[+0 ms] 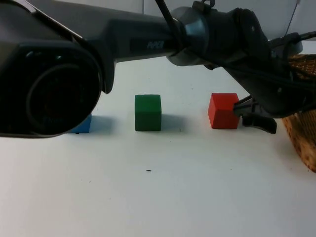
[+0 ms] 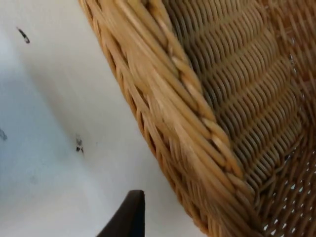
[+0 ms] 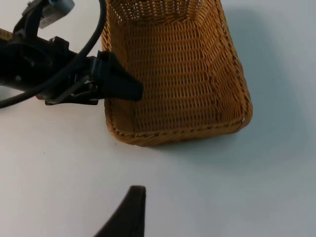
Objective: Pick up the basket with the left hand and place the blue cube into the basket with the right hand.
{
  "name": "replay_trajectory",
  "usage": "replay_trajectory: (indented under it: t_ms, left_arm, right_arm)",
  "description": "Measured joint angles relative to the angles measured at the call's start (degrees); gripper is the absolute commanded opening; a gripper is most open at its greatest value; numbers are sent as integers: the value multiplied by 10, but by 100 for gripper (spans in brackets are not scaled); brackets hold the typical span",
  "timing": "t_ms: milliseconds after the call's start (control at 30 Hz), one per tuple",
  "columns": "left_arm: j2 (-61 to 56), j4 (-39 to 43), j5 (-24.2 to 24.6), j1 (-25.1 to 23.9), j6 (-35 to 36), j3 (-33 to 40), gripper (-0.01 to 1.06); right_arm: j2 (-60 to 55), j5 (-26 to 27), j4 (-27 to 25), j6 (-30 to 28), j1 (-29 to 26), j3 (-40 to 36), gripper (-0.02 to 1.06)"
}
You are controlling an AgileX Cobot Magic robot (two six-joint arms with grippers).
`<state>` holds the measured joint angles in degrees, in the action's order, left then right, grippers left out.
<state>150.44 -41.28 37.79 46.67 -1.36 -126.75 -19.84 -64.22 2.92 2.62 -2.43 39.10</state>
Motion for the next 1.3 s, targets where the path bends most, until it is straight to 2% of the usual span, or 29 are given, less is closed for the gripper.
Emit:
replay_trajectory:
  t_ms: [67,633,700,733,767,800,833,900,933,1200,1267,1300]
  left_arm:
    - [4,0,-4,1,10,-1,86]
    - [26,0,-13,13,30,-3,84]
    - [26,0,-13,13,33,-3,74]
    - [26,0,-14,13,34,-3,74]
    - [26,0,-14,13,37,-3,65]
    - [26,0,-14,13,37,-3,51]
    - [26,0,-16,13,38,-3,51]
    - [26,-4,-25,13,37,-3,37]
    - [26,-6,-28,13,33,-4,34]
    - [26,-25,-50,13,32,-4,32]
    - [26,-28,-53,13,32,-4,24]
    - [26,-30,-56,13,34,-4,24]
  right_arm:
    - [0,0,0,1,0,0,103]
    - [0,0,0,1,0,0,103]
    - [0,0,0,1,0,0,103]
    - [0,0,0,2,0,0,103]
    - [0,0,0,2,0,0,103]
    - [0,0,0,2,0,0,103]
    - [0,0,0,2,0,0,103]
    - [0,0,0,2,0,0,103]
    - [0,0,0,2,0,0,103]
    - [0,0,0,2,0,0,103]
    - [0,0,0,2,0,0,103]
    - [0,0,0,2,0,0,103]
